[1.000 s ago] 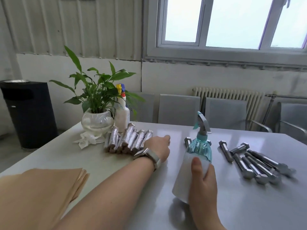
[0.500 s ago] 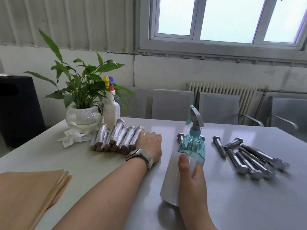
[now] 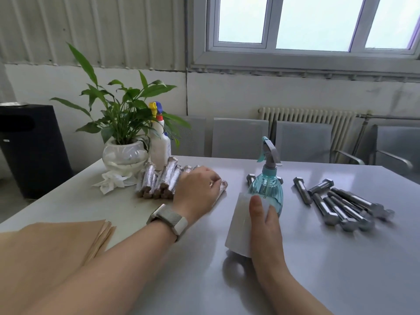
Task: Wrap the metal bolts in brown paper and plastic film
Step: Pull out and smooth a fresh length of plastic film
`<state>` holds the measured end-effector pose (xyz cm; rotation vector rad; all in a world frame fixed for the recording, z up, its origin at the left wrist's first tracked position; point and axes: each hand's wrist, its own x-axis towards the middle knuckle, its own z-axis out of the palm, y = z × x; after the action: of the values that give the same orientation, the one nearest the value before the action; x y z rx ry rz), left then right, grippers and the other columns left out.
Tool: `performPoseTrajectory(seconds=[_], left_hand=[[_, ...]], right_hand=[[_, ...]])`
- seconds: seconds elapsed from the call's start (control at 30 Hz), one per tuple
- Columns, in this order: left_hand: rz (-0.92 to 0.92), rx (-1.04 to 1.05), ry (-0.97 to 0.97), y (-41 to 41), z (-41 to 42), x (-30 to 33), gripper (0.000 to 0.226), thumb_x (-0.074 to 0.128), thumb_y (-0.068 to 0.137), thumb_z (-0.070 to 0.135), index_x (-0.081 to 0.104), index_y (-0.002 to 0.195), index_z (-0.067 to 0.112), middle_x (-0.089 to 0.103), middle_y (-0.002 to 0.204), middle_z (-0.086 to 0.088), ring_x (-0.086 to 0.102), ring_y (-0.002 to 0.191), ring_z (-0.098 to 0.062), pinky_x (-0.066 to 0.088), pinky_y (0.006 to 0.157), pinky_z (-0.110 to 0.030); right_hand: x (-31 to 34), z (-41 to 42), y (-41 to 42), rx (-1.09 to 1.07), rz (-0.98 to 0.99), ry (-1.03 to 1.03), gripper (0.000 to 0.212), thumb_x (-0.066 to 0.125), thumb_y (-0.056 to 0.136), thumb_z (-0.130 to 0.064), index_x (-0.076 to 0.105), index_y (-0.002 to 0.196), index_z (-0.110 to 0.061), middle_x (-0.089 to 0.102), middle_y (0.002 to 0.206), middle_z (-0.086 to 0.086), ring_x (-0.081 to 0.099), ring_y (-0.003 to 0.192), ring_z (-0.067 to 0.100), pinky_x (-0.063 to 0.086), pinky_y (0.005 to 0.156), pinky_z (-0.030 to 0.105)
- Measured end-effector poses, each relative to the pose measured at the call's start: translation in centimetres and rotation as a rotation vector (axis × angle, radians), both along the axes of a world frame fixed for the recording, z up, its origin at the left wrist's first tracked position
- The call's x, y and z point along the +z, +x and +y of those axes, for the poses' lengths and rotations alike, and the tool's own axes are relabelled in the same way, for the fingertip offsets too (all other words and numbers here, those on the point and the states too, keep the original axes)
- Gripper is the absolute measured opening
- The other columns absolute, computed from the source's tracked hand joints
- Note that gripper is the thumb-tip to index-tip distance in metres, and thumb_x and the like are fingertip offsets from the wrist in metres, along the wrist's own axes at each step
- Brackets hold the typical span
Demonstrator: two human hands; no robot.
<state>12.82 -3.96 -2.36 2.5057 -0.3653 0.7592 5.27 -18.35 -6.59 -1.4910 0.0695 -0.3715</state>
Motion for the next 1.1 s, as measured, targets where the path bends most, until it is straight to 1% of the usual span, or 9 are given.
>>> performPoseTrajectory(seconds=[0.13, 0.23, 0.33, 0.4, 0.6, 0.7, 0.8, 0.97, 1.1], left_hand=[[0.231, -0.129, -0.340, -6.1, 2.4, -0.1, 0.015, 0.066, 0.089, 0.033, 0.069, 0.074, 0.030, 0.064, 0.068, 0.022, 0.058, 0.065, 0.002, 0.040, 0.058, -0.015], [0.281, -0.194, -0.461, -8.9, 2.9, -1.2, 0.013, 0.065, 0.091, 0.023, 0.075, 0.085, 0.027, 0.069, 0.078, 0.019, 0.062, 0.074, 0.002, 0.043, 0.065, -0.009], [0.248, -0.234, -0.424, -10.2, 2.4, -2.9, 0.017, 0.062, 0.093, 0.018, 0.078, 0.097, 0.024, 0.067, 0.104, 0.019, 0.061, 0.093, 0.007, 0.038, 0.072, -0.005], [0.256, -0.270, -0.391, -10.5, 2.0, -3.8, 0.019, 0.061, 0.094, 0.021, 0.077, 0.104, 0.026, 0.065, 0.110, 0.020, 0.061, 0.093, 0.004, 0.037, 0.070, -0.005], [0.225, -0.170, -0.407, -10.6, 1.8, -4.4, 0.009, 0.069, 0.086, 0.027, 0.077, 0.089, 0.032, 0.064, 0.102, 0.025, 0.064, 0.080, 0.003, 0.042, 0.065, -0.013], [0.229, -0.155, -0.374, -10.6, 1.9, -4.3, 0.011, 0.069, 0.085, 0.029, 0.073, 0.084, 0.039, 0.063, 0.101, 0.027, 0.063, 0.079, 0.004, 0.044, 0.065, -0.017], [0.261, -0.160, -0.324, -10.3, 2.2, -4.3, 0.015, 0.064, 0.090, 0.027, 0.074, 0.100, 0.033, 0.060, 0.109, 0.026, 0.061, 0.084, 0.006, 0.042, 0.068, -0.013], [0.244, -0.151, -0.275, -10.4, 2.4, -4.0, 0.014, 0.066, 0.088, 0.023, 0.075, 0.084, 0.033, 0.063, 0.097, 0.024, 0.061, 0.081, 0.002, 0.043, 0.066, -0.017], [0.200, -0.099, -0.201, -10.6, 2.5, -3.9, 0.024, 0.068, 0.084, 0.029, 0.059, 0.066, 0.043, 0.062, 0.089, 0.024, 0.060, 0.078, 0.001, 0.047, 0.069, -0.021]], right_hand=[[0.5, 0.5, -0.5, 0.099, 0.018, 0.140, 0.064, 0.050, 0.070, -0.080, 0.058, 0.111, -0.032, 0.067, 0.111, 0.013, 0.065, 0.105, 0.038, 0.050, 0.093, 0.058], [0.3, 0.9, -0.9, 0.167, -0.009, 0.108, 0.067, 0.056, 0.070, -0.077, 0.058, 0.110, -0.023, 0.066, 0.108, 0.017, 0.066, 0.100, 0.037, 0.053, 0.088, 0.059], [0.2, 1.1, -1.0, 0.167, -0.066, 0.053, 0.072, 0.059, 0.062, -0.075, 0.056, 0.110, -0.021, 0.068, 0.105, 0.008, 0.069, 0.094, 0.019, 0.058, 0.084, 0.043], [0.1, 1.0, -0.9, 0.150, -0.091, 0.050, 0.073, 0.062, 0.061, -0.072, 0.056, 0.111, -0.020, 0.069, 0.104, 0.003, 0.069, 0.094, 0.013, 0.058, 0.083, 0.037], [-0.3, 0.7, -0.5, 0.107, -0.119, 0.058, 0.071, 0.067, 0.064, -0.073, 0.055, 0.113, -0.024, 0.069, 0.097, -0.010, 0.068, 0.092, 0.007, 0.054, 0.071, 0.025], [-0.4, 0.6, -0.3, 0.103, -0.118, 0.051, 0.074, 0.065, 0.060, -0.075, 0.054, 0.114, -0.025, 0.069, 0.100, -0.009, 0.068, 0.097, 0.010, 0.057, 0.080, 0.035], [-0.6, 0.6, -0.3, 0.128, -0.126, 0.044, 0.073, 0.065, 0.061, -0.074, 0.055, 0.114, -0.026, 0.069, 0.099, -0.011, 0.068, 0.098, 0.012, 0.057, 0.083, 0.039], [-0.5, 0.8, -0.4, 0.121, -0.156, 0.015, 0.069, 0.064, 0.062, -0.074, 0.055, 0.113, -0.027, 0.068, 0.094, -0.017, 0.067, 0.089, 0.002, 0.053, 0.069, 0.021], [-0.5, 0.8, -0.4, 0.136, -0.176, 0.023, 0.056, 0.067, 0.070, -0.062, 0.055, 0.114, -0.030, 0.069, 0.096, -0.020, 0.067, 0.088, -0.002, 0.051, 0.068, 0.015]])
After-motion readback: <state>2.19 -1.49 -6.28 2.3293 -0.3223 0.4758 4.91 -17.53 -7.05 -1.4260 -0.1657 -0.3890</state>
